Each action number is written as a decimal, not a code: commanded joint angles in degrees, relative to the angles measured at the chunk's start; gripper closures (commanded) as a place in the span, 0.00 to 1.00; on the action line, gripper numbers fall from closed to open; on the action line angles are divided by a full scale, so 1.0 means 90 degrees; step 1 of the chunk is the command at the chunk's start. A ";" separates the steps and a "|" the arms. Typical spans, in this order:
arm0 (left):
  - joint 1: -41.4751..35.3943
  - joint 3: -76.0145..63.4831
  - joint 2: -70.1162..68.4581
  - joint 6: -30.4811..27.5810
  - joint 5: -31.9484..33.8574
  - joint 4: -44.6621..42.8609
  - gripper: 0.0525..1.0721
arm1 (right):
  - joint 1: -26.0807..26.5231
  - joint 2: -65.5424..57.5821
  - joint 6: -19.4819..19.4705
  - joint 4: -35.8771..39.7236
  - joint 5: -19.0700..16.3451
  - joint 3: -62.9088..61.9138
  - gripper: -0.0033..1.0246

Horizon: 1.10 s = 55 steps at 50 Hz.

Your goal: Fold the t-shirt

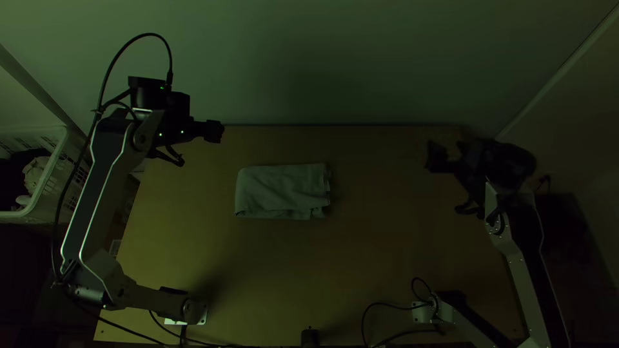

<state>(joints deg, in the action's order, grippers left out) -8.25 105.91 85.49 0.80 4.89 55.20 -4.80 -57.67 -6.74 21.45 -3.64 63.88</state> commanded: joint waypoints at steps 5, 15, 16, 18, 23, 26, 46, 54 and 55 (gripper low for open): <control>0.0399 -0.1475 -0.1306 -0.0137 -0.0084 -0.1094 0.04 | 0.0055 0.0548 0.0251 -0.0304 0.0033 0.0285 0.04; 0.0682 -0.2988 -0.2546 -0.0128 -0.0240 -0.2208 0.04 | 0.0103 0.1417 0.0251 -0.1182 0.0033 -0.0261 0.04; 0.0692 -0.3115 -0.2663 -0.0128 -0.0289 -0.2295 0.04 | 0.0103 0.1515 0.0261 -0.1309 0.0043 -0.0359 0.04; 0.0721 -0.3330 -0.2878 -0.0128 -0.0318 -0.2452 0.04 | 0.0113 0.1671 0.0261 -0.1485 0.0043 -0.0535 0.04; 0.0887 -0.4004 -0.3435 -0.0079 -0.0328 -0.3047 0.04 | 0.0123 0.1964 0.0251 -0.1514 0.0033 -0.0779 0.04; 0.1014 -0.4521 -0.3825 -0.0069 -0.0318 -0.3692 0.04 | 0.0123 0.2082 0.0241 -0.1514 0.0033 -0.0886 0.04; 0.1874 -0.7510 -0.6433 0.0116 -0.0494 -0.5772 0.04 | 0.0152 0.3908 0.0251 -0.2735 0.0033 -0.2654 0.04; 0.1923 -0.8779 -0.7458 0.0107 -0.0689 -0.6524 0.04 | 0.0084 0.4611 0.0261 -0.3243 0.0033 -0.3426 0.04; 0.1923 -0.8887 -0.7556 0.0116 -0.0709 -0.6534 0.04 | 0.0084 0.4689 0.0261 -0.3311 0.0033 -0.3533 0.04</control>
<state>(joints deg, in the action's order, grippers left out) 8.58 31.31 21.74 0.91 -0.73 -1.02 -3.64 -18.35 -5.28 -5.80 -3.64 36.10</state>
